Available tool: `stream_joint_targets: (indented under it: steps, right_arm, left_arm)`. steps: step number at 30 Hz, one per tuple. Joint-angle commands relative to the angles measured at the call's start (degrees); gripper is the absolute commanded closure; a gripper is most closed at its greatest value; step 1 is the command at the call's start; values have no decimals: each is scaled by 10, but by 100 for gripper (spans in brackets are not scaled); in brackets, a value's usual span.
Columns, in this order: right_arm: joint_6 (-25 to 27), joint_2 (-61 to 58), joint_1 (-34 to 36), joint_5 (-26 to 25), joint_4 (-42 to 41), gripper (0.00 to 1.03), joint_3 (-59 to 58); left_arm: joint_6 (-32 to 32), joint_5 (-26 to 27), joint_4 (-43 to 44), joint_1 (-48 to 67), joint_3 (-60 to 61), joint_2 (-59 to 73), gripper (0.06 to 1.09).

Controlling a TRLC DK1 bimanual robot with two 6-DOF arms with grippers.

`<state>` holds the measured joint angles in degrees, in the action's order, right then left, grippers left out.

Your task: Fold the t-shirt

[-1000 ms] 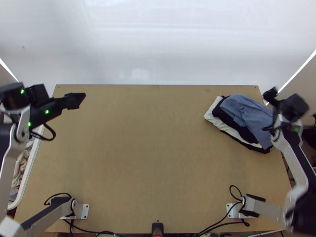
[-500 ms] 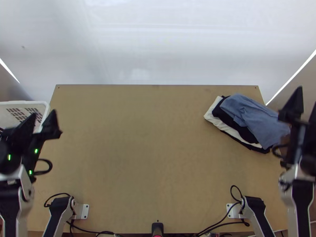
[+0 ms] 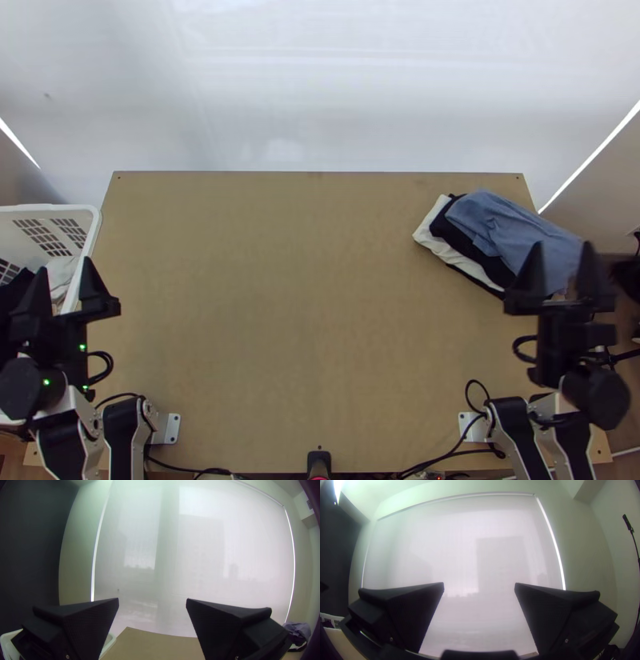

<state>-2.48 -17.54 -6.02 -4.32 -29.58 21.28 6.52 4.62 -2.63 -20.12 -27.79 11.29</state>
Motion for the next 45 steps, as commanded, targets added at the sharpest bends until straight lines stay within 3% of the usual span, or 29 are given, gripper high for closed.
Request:
stream_joint_targets:
  steps: [1,7,23,45]
  right_arm:
    - [28,73,-45,1,-17,5,-120]
    - [50,168,-69,5,-9,5,-208]
    - [39,176,-90,5,265,5,-211]
    - [55,175,-89,6,295,5,-208]
  left_arm:
    - [-21,-1,24,-5,71,-62,10]
    - [-55,-2,48,-2,136,-114,11]
    - [-79,-3,26,-11,247,-115,10]
    - [-72,-11,21,12,267,-113,10]
